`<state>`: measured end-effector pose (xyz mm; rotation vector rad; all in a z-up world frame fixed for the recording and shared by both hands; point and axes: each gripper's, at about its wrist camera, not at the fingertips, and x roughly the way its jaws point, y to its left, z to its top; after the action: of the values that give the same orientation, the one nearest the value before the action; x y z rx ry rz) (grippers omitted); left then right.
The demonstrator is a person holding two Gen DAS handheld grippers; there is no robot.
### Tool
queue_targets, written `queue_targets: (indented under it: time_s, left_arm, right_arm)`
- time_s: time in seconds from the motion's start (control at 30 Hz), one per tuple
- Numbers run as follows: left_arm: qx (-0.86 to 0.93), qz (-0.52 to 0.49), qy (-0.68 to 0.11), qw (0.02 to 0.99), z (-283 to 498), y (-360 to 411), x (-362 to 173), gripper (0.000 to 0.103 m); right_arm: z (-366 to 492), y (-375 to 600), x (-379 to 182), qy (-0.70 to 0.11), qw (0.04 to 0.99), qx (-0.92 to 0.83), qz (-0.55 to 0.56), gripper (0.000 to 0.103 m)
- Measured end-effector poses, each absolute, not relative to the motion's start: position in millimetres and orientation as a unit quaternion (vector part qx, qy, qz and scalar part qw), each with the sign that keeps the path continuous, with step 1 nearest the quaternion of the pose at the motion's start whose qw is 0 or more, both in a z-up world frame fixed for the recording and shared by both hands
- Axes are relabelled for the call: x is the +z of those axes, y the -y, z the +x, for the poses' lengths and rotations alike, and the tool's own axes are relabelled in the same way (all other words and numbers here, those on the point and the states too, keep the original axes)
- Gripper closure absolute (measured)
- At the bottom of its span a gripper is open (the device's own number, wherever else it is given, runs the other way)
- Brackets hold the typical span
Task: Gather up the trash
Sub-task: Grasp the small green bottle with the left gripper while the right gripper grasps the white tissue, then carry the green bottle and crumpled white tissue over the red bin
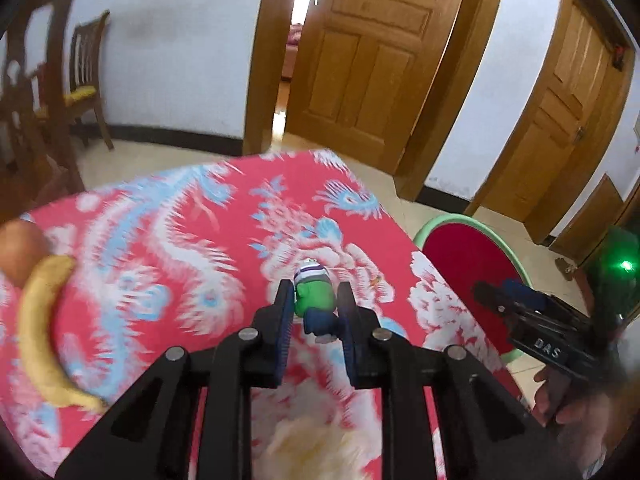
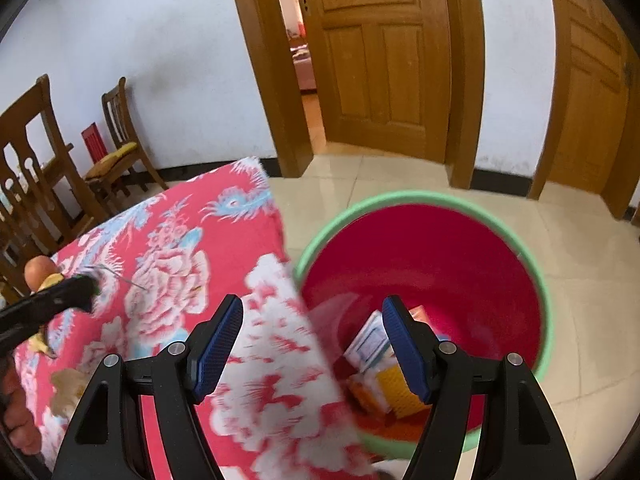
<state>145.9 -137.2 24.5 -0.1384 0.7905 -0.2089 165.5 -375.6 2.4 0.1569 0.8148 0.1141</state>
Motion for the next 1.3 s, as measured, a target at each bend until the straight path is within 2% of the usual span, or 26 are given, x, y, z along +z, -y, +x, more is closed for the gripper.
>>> queue_targets:
  time_s: [0.27, 0.53, 0.7, 0.73, 0.77, 0.8, 0.9, 1.3]
  left_arm:
    - [-0.054, -0.073, -0.363, 0.927, 90.2, 85.8, 22.4, 0.081]
    - [-0.02, -0.112, -0.376, 0.919, 56.6, 40.0, -6.9, 0.081]
    - [-0.033, -0.135, -0.381, 0.914, 51.4, 32.8, -8.0, 0.081]
    - [-0.03, -0.128, -0.377, 0.917, 51.1, 34.3, -6.9, 0.081]
    - [-0.027, -0.117, -0.373, 0.92, 50.5, 36.9, -4.7, 0.081]
    - [-0.026, -0.113, -0.371, 0.921, 49.8, 38.3, -3.4, 0.081]
    - [-0.024, -0.112, -0.367, 0.923, 51.1, 39.3, -1.9, 0.081]
    - [-0.014, -0.101, -0.366, 0.925, 64.8, 49.5, -6.5, 0.081]
  right_arm:
    - [138.3, 294.7, -0.6, -0.405, 0.897, 0.156, 0.083, 0.029]
    - [112.8, 210.2, -0.4, -0.414, 0.878, 0.237, 0.032, 0.029]
    - [104.7, 183.7, -9.1, -0.412, 0.883, 0.221, -0.032, 0.031]
    - [105.5, 180.2, -12.2, -0.414, 0.881, 0.223, -0.043, 0.034]
    - [106.7, 181.3, -14.3, -0.419, 0.877, 0.229, -0.043, 0.052]
    - [108.8, 183.0, -16.1, -0.425, 0.873, 0.235, -0.039, 0.076]
    - [108.2, 186.4, -12.5, -0.426, 0.868, 0.256, -0.024, 0.081]
    - [105.5, 184.6, -3.2, -0.387, 0.882, 0.269, -0.028, 0.08]
